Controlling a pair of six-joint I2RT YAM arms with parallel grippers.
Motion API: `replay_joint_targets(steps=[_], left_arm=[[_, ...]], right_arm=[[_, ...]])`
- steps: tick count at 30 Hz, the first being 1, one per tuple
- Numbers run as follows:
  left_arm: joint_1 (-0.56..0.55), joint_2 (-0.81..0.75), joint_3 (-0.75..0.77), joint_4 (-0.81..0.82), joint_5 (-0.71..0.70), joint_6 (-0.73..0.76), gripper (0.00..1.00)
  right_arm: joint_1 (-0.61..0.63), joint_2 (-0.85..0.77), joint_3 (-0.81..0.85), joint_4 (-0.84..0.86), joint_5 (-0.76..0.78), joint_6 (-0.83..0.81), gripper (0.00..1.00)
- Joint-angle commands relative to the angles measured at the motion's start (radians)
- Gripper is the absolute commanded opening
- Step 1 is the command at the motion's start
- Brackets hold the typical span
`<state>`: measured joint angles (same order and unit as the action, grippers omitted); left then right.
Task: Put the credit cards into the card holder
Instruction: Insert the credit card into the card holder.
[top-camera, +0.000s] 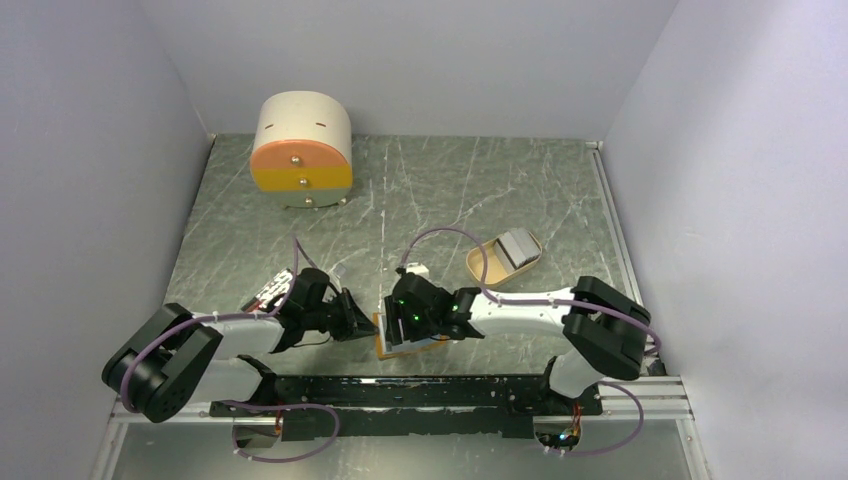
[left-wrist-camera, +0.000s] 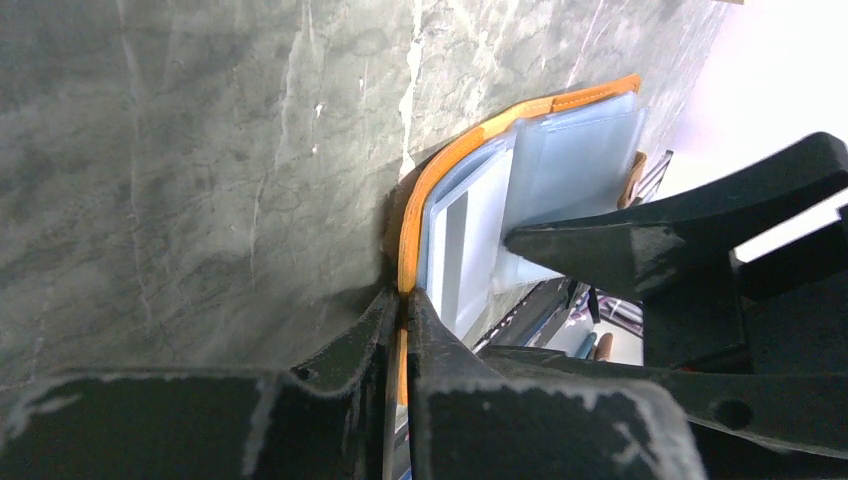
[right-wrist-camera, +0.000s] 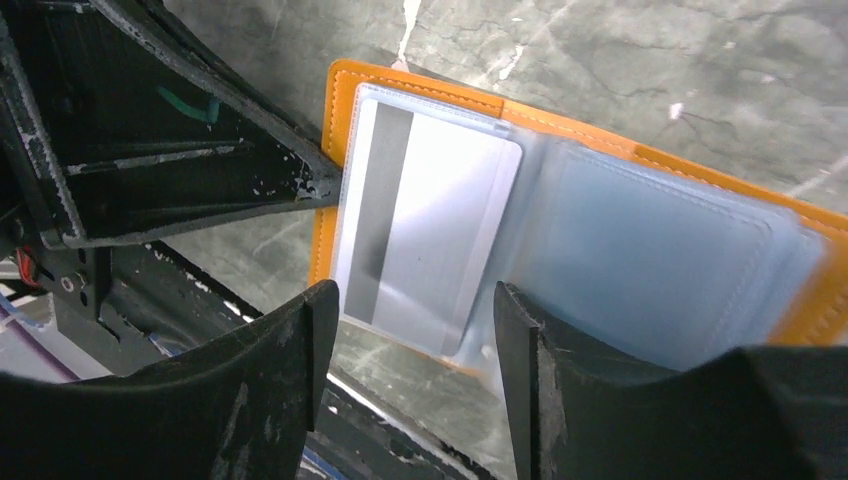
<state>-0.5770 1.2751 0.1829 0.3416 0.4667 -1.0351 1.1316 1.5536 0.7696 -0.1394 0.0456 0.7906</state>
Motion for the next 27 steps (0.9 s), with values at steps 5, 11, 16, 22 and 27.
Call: replay_joint_targets(steps=[5, 11, 16, 22, 27], left_arm=[[-0.004, -0.023, 0.036, -0.048, -0.042, 0.031, 0.09], [-0.004, -0.025, 0.037, -0.046, -0.039, 0.030, 0.09], [-0.004, -0.038, 0.041, -0.061, -0.040, 0.034, 0.09], [-0.004, -0.058, 0.044, -0.086, -0.049, 0.038, 0.09], [-0.003, -0.065, 0.046, -0.101, -0.061, 0.043, 0.09]], right_arm=[[-0.018, -0.197, 0.007, -0.152, 0.135, -0.029, 0.68], [-0.039, -0.221, -0.015, -0.170, 0.167, -0.029, 0.68], [-0.070, -0.186, -0.025, -0.146, 0.151, -0.057, 0.68], [-0.076, -0.106, -0.013, -0.139, 0.174, -0.067, 0.70], [-0.076, -0.074, -0.010, -0.147, 0.208, -0.058, 0.72]])
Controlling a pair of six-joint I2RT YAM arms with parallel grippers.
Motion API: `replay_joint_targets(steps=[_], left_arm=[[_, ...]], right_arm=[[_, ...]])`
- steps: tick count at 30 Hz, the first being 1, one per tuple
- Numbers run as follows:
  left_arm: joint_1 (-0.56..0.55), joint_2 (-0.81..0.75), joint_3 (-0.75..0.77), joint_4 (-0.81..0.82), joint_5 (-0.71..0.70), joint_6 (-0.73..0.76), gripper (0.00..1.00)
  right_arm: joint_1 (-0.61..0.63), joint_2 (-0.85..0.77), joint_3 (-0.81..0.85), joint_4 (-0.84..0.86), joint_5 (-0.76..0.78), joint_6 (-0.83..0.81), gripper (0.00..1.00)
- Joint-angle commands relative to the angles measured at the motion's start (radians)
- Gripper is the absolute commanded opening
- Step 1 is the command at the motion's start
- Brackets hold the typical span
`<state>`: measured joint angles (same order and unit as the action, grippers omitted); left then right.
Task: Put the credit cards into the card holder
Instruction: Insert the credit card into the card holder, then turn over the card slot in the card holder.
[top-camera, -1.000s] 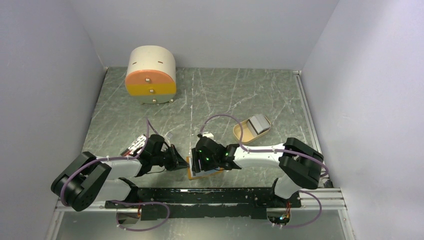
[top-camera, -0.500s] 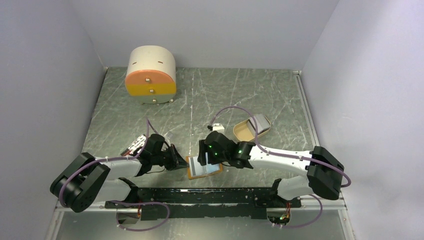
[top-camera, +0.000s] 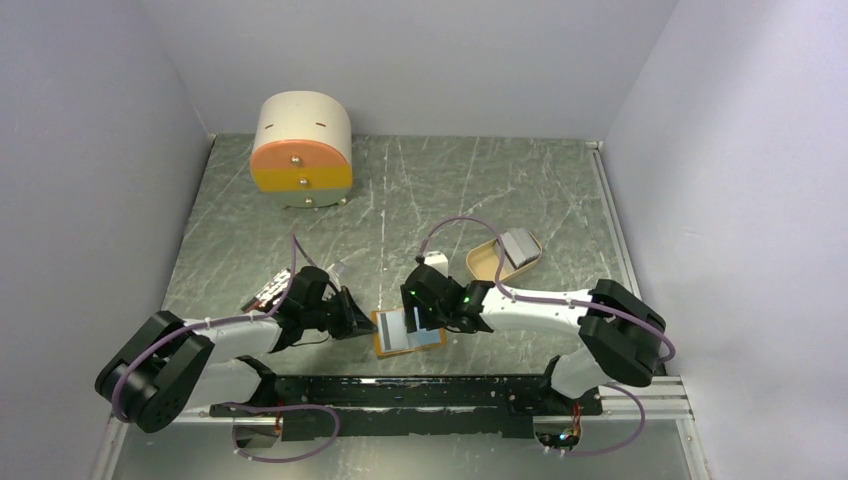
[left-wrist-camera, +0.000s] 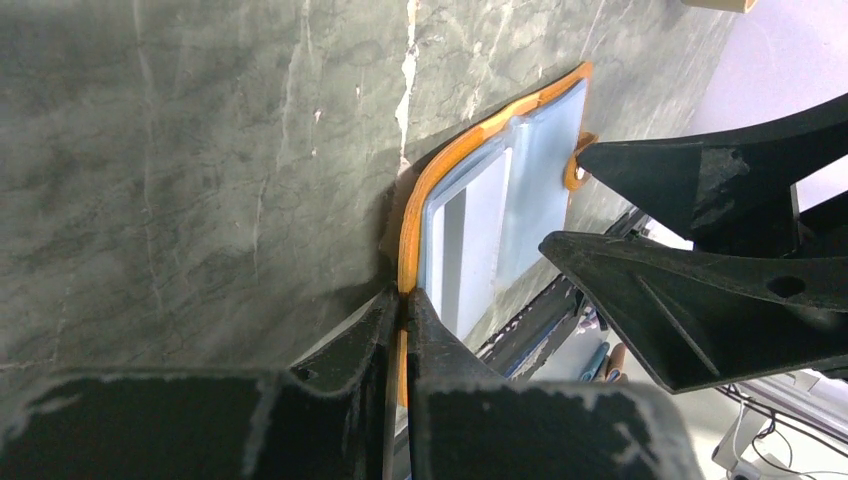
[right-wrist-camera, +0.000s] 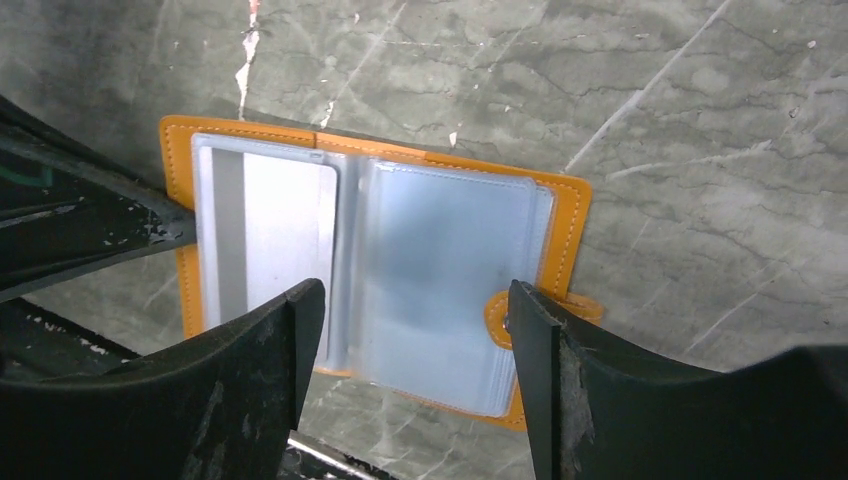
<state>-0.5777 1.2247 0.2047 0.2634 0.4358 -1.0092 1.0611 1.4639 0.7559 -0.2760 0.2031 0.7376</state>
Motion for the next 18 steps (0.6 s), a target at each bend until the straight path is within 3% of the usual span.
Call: replay_joint_targets(steps=[1, 10, 18], left_arm=[[-0.003, -0.014, 0.023, -0.021, -0.030, 0.017, 0.09], [-0.003, -0.021, 0.022, -0.025, -0.033, 0.019, 0.09], [-0.003, -0.003, 0.033, -0.027, -0.027, 0.024, 0.09]], right_arm=[[-0.004, 0.021, 0.006, -0.011, 0.052, -0.005, 0.72], [0.021, -0.060, 0.025, 0.002, -0.020, 0.029, 0.72], [0.038, 0.049, 0.030, 0.031, 0.003, 0.044, 0.71]])
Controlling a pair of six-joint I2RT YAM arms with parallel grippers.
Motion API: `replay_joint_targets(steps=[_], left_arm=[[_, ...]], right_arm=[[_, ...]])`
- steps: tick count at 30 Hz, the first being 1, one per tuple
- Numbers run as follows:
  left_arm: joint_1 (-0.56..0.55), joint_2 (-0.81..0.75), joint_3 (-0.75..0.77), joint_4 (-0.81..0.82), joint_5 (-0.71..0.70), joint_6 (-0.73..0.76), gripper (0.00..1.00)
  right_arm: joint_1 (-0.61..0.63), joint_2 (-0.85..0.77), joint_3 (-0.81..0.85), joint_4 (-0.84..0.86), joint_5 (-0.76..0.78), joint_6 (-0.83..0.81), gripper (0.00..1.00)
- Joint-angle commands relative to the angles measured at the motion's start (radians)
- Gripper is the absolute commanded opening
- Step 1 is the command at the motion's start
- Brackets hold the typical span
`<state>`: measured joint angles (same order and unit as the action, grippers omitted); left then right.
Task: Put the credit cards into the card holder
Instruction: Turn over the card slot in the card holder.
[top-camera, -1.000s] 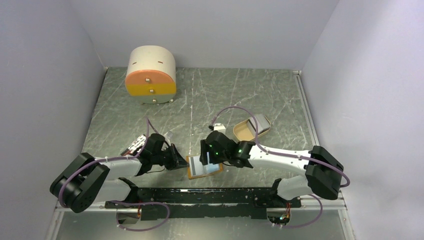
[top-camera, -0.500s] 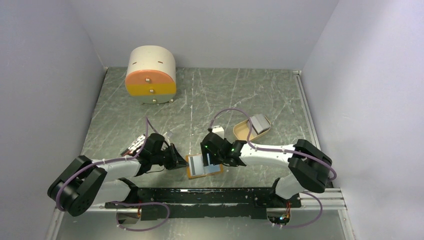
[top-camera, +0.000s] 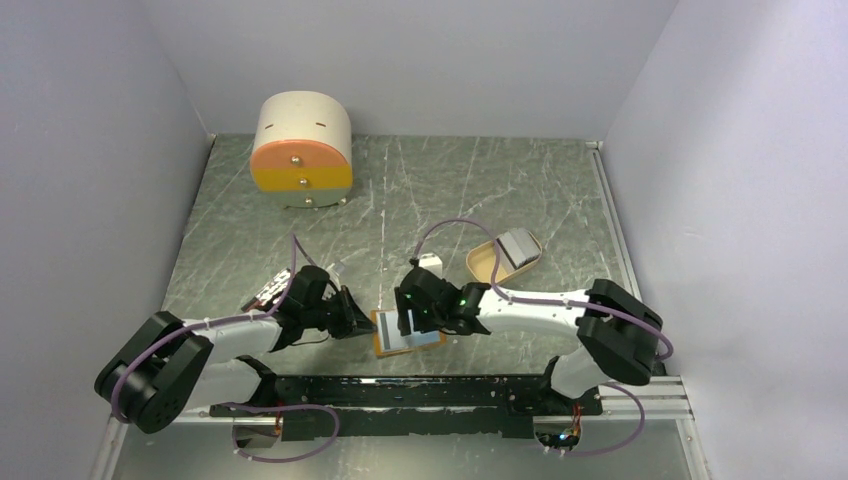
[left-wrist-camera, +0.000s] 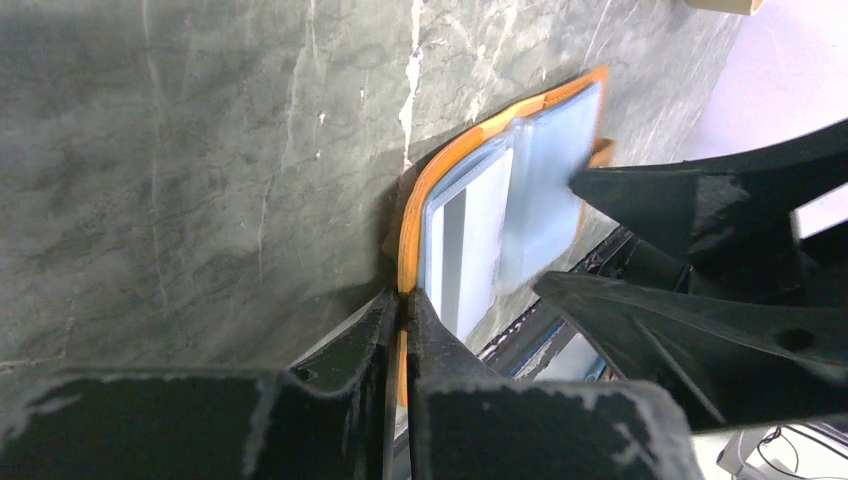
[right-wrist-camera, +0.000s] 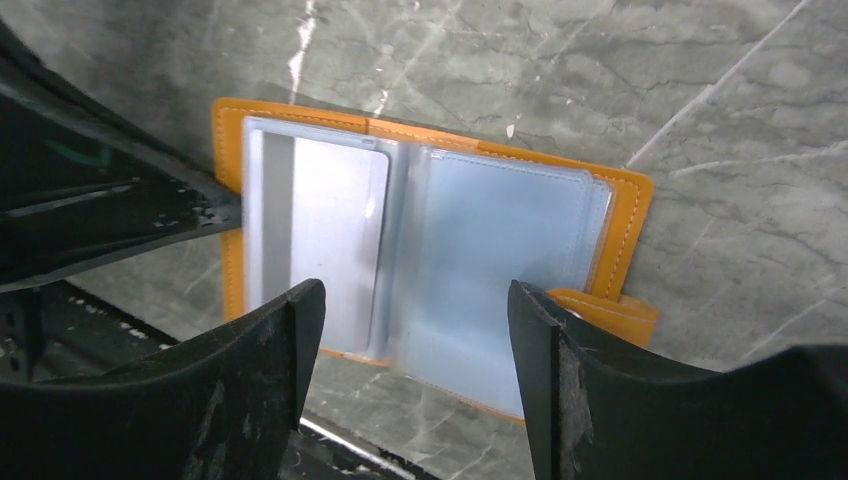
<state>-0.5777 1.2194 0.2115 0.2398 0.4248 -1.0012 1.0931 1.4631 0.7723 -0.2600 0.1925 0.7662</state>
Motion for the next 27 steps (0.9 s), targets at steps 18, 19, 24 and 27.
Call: replay_joint_targets(steps=[18, 19, 24, 27], left_arm=[[-0.003, -0.005, 0.027, -0.010, -0.019, 0.018, 0.09], [-0.003, -0.007, 0.030, -0.015, -0.021, 0.019, 0.09], [-0.003, -0.011, 0.030, -0.017, -0.024, 0.020, 0.09], [-0.003, -0.008, 0.028, -0.015, -0.024, 0.019, 0.09]], right_arm=[[0.006, 0.088, -0.026, 0.109, -0.033, 0.025, 0.73], [0.006, 0.091, -0.027, 0.130, -0.053, 0.025, 0.73], [0.006, 0.071, -0.056, 0.216, -0.127, 0.053, 0.72], [0.005, 0.043, -0.039, 0.142, -0.053, 0.050, 0.72]])
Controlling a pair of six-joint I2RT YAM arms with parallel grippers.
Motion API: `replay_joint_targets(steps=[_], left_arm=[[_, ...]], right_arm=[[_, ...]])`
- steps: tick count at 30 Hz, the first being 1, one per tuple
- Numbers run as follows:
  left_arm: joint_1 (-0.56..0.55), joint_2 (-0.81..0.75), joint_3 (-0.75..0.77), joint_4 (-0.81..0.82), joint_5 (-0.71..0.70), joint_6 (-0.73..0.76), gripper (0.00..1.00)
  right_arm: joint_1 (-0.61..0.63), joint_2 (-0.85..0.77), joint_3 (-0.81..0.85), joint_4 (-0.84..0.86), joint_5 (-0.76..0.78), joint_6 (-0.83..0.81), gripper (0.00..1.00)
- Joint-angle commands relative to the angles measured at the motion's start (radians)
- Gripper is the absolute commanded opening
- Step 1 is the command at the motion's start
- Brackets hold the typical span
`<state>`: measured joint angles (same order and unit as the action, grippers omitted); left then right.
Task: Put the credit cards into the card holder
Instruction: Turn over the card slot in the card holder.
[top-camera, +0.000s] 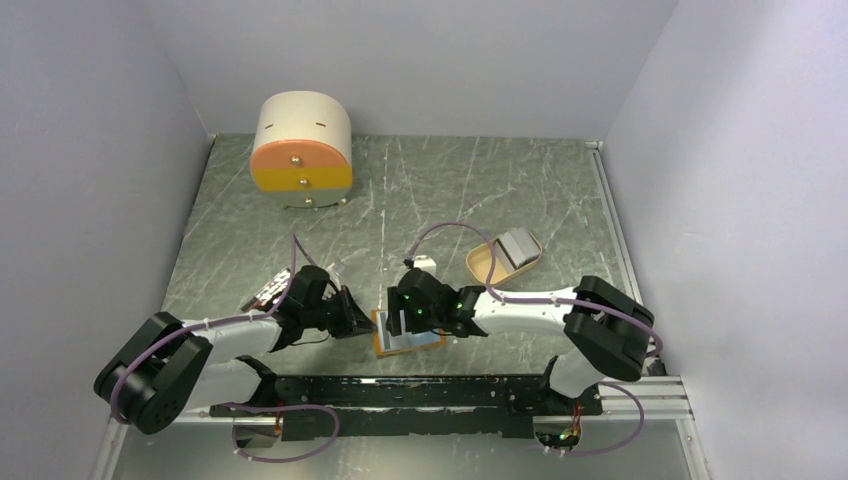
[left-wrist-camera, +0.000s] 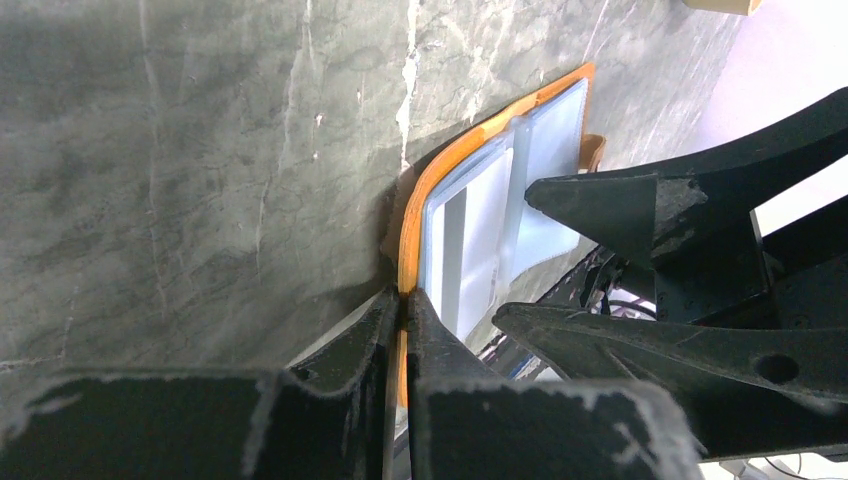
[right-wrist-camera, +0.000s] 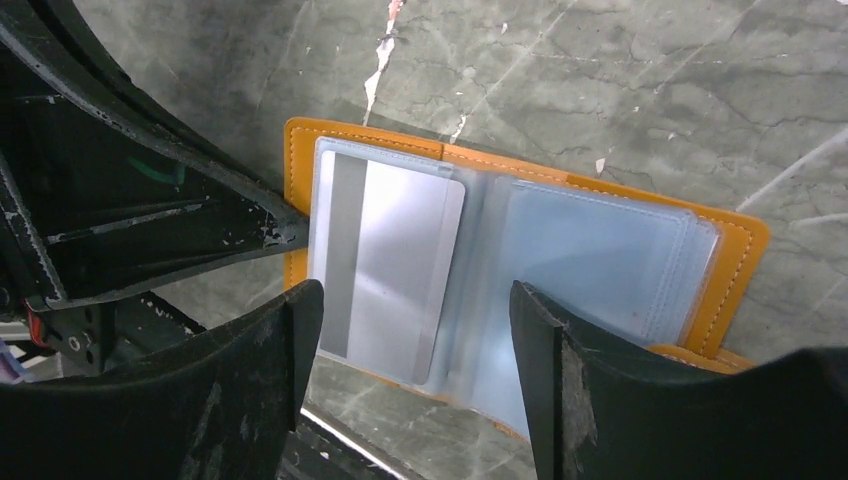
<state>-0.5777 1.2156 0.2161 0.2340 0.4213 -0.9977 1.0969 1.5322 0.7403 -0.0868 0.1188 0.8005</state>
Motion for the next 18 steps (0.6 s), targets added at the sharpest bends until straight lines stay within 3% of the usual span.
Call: replay_joint_targets(steps=[1, 5, 18], left_arm=[[-0.004, -0.004, 0.023, -0.008, -0.020, 0.015, 0.09], [-0.002, -0.018, 0.029, -0.026, -0.029, 0.020, 0.09], [-0.003, -0.015, 0.023, -0.018, -0.026, 0.016, 0.09]], right_arm=[[0.001, -0.035, -0.002, -0.064, 0.051, 0.009, 0.72], [0.002, -0.067, 0.008, -0.170, 0.142, -0.003, 0.74], [0.002, -0.027, -0.005, -0.164, 0.174, -0.001, 0.74]])
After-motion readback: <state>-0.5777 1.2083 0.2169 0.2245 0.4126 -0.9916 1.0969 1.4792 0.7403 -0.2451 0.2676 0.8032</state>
